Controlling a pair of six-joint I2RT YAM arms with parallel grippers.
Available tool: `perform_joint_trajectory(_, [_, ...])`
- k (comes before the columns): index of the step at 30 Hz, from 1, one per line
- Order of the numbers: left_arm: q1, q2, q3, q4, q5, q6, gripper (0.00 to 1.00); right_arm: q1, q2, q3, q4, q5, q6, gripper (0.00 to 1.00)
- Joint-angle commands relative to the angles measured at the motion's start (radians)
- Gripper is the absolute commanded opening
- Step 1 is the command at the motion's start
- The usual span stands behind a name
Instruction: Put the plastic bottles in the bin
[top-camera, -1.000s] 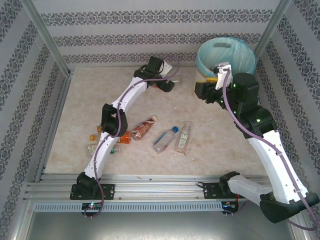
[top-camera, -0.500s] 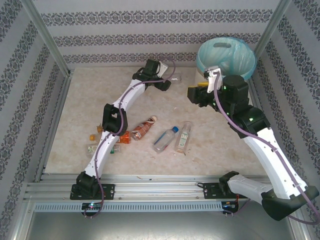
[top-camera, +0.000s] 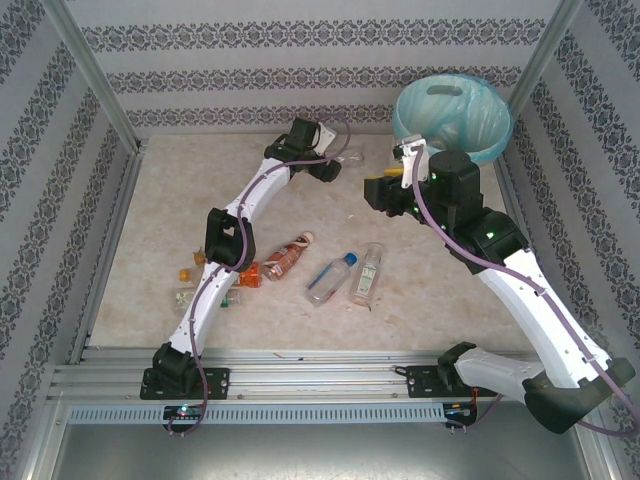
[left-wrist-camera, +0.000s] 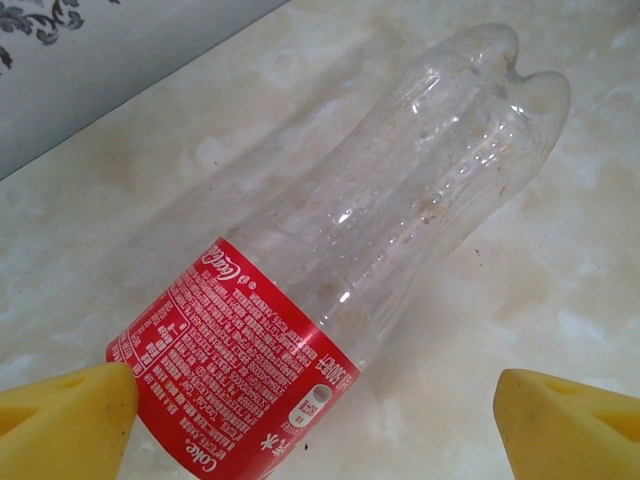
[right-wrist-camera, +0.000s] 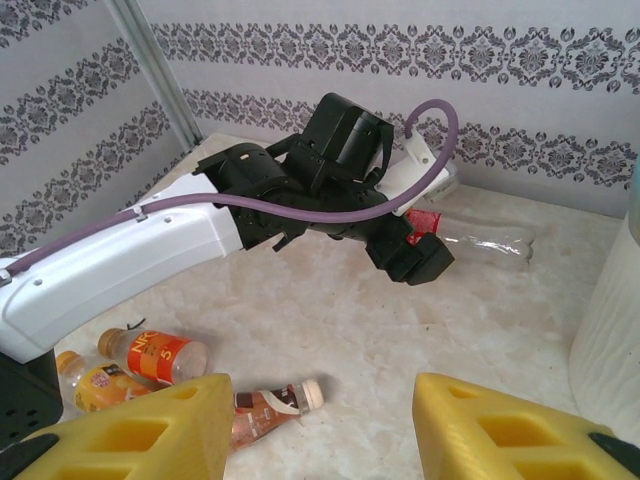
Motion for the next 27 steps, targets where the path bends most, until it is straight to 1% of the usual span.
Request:
perform_joint_trajectory(1, [-0.028, -0.047, 0.013, -0.156, 0.033, 0.007, 0.90, 0.017, 0.000, 0.004, 0.032, 0.031, 0.018, 0.51])
perform_joint_trajectory(6, [-0.031, -0.138, -0.016, -0.142, 0.109, -0.067, 0.86, 0.026, -0.003, -0.001, 0.025, 0.044, 0.016, 0.51])
perform_joint_trajectory(11, [-0.031, -0.183, -0.024, -0.069, 0.119, -0.100, 0.88, 0.026, -0.004, -0.001, 0.021, 0.054, 0.009, 0.51])
perform_joint_trajectory(16, [-0.032, -0.129, -0.020, 0.023, 0.074, -0.078, 0.94, 0.026, -0.004, -0.005, 0.019, 0.058, 0.008, 0.51])
perform_joint_trajectory(20, [-0.030, -0.072, -0.003, 0.017, 0.048, -0.065, 0.96, 0.026, -0.003, -0.010, 0.012, 0.059, 0.013, 0.51])
perform_joint_trajectory(27, [-0.032, -0.013, -0.003, -0.021, 0.070, -0.068, 0.96, 0.026, 0.005, -0.013, 0.018, 0.051, 0.018, 0.51])
